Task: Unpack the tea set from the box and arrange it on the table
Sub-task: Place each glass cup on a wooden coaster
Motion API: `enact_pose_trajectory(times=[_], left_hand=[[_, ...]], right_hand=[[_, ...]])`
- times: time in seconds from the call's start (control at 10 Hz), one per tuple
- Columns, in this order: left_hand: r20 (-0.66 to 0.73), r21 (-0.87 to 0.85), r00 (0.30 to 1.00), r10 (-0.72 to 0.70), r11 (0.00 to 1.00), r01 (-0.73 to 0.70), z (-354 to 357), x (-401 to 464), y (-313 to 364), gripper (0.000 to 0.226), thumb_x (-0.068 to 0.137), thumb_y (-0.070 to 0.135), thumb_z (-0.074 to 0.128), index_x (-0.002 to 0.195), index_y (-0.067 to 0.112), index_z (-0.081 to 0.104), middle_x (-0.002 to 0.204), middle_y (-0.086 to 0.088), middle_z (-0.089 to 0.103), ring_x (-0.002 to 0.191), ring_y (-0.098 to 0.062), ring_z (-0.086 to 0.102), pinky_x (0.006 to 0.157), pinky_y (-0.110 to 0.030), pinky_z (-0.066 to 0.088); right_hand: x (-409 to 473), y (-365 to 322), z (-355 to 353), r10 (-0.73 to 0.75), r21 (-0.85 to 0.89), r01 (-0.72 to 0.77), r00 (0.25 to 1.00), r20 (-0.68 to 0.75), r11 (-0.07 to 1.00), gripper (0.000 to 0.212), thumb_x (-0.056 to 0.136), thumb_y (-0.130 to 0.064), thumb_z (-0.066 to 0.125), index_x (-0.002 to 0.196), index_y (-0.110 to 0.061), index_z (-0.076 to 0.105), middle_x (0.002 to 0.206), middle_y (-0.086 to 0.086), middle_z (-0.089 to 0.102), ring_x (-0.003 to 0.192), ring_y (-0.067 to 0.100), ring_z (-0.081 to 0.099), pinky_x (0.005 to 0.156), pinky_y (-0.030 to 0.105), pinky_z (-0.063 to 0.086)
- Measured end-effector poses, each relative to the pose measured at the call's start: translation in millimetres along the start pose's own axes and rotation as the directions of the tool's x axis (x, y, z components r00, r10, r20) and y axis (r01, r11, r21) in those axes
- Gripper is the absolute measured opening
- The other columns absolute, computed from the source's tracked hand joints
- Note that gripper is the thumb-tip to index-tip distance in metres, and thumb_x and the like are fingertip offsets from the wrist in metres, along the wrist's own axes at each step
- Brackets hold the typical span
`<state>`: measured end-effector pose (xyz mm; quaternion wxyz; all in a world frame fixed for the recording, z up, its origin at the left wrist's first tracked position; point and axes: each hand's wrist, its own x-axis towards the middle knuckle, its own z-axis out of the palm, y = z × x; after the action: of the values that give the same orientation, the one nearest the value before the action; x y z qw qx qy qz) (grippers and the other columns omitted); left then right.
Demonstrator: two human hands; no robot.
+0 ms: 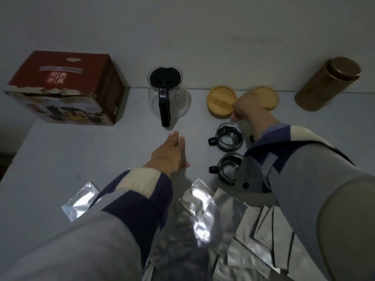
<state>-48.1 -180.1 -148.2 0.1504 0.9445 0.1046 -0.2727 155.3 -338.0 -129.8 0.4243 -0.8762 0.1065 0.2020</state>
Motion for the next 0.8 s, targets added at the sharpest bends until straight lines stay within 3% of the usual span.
enact_pose_trajectory(times=[0.1, 0.2, 0.3, 0.4, 0.6, 0.7, 0.8], left_hand=[[0.003, 0.006, 1.0, 0.001, 1.0, -0.001, 1, 1, -1, 0.094, 0.093, 0.039, 0.057, 0.154, 0.013, -0.008, 0.16, -0.005, -0.021, 0.15, -0.022, -0.012, 0.123, -0.04, 0.008], [0.002, 0.01, 1.0, 0.002, 1.0, -0.002, 2, 2, -2, 0.094, 0.092, 0.04, 0.057, 0.154, 0.013, -0.008, 0.16, -0.005, -0.022, 0.15, -0.022, -0.012, 0.122, -0.042, 0.009], [-0.001, 0.01, 1.0, -0.002, 1.0, 0.002, 2, 2, -2, 0.094, 0.092, 0.04, 0.057, 0.154, 0.013, -0.008, 0.16, -0.005, -0.021, 0.15, -0.021, -0.012, 0.122, -0.042, 0.008], [0.006, 0.012, 1.0, 0.003, 1.0, -0.003, 2, 2, -2, 0.093, 0.093, 0.04, 0.056, 0.154, 0.013, -0.008, 0.16, -0.006, -0.021, 0.15, -0.022, -0.013, 0.122, -0.041, 0.008], [0.023, 0.004, 1.0, 0.004, 1.0, -0.004, 2, 2, -3, 0.092, 0.094, 0.039, 0.055, 0.154, 0.013, -0.009, 0.16, -0.005, -0.023, 0.15, -0.021, -0.014, 0.122, -0.04, 0.006], [0.02, -0.001, 1.0, 0.008, 1.0, -0.008, 2, 3, -3, 0.092, 0.094, 0.039, 0.056, 0.154, 0.013, -0.009, 0.16, -0.005, -0.023, 0.15, -0.021, -0.014, 0.122, -0.04, 0.006], [0.025, -0.01, 1.0, 0.01, 1.0, -0.01, 2, 3, -4, 0.092, 0.094, 0.038, 0.056, 0.154, 0.013, -0.009, 0.16, -0.006, -0.023, 0.149, -0.022, -0.014, 0.123, -0.041, 0.006]], right_hand=[[-21, 1, 2, -0.035, -0.306, 0.019, 0.998, -0.048, 0.952, 0.031, 0.092, -0.013, 0.055, 0.061, -0.01, 0.048, 0.066, 0.005, 0.045, 0.068, 0.019, 0.051, 0.052, 0.025, 0.041], [-27, 3, 5, -0.074, -0.491, 0.035, 0.995, -0.061, 0.87, 0.035, 0.093, -0.007, 0.049, 0.059, -0.007, 0.039, 0.066, 0.007, 0.036, 0.07, 0.021, 0.046, 0.069, 0.028, 0.038], [-25, 5, 4, -0.106, -0.58, 0.068, 0.994, -0.032, 0.812, 0.034, 0.094, -0.007, 0.045, 0.061, -0.007, 0.039, 0.066, 0.007, 0.039, 0.055, 0.018, 0.037, 0.053, 0.027, 0.037], [-32, 5, 2, -0.036, -0.617, 0.065, 0.998, 0.059, 0.784, 0.032, 0.094, -0.008, 0.047, 0.062, -0.011, 0.043, 0.066, 0.004, 0.045, 0.055, 0.016, 0.042, 0.041, 0.028, 0.039], [-20, 14, 9, -0.059, -0.661, 0.052, 0.998, 0.011, 0.749, 0.021, 0.094, -0.007, 0.048, 0.074, -0.001, 0.052, 0.068, 0.007, 0.048, 0.059, 0.021, 0.048, 0.051, 0.029, 0.04], [-18, 13, 12, -0.132, -0.681, 0.081, 0.991, -0.023, 0.727, 0.015, 0.093, -0.004, 0.046, 0.101, -0.002, 0.059, 0.1, 0.016, 0.063, 0.098, 0.031, 0.063, 0.071, 0.031, 0.041], [-15, 17, 15, -0.177, -0.709, 0.083, 0.982, -0.06, 0.701, 0.022, 0.094, -0.003, 0.044, 0.108, 0.0, 0.06, 0.118, 0.019, 0.063, 0.109, 0.032, 0.061, 0.076, 0.032, 0.044]])
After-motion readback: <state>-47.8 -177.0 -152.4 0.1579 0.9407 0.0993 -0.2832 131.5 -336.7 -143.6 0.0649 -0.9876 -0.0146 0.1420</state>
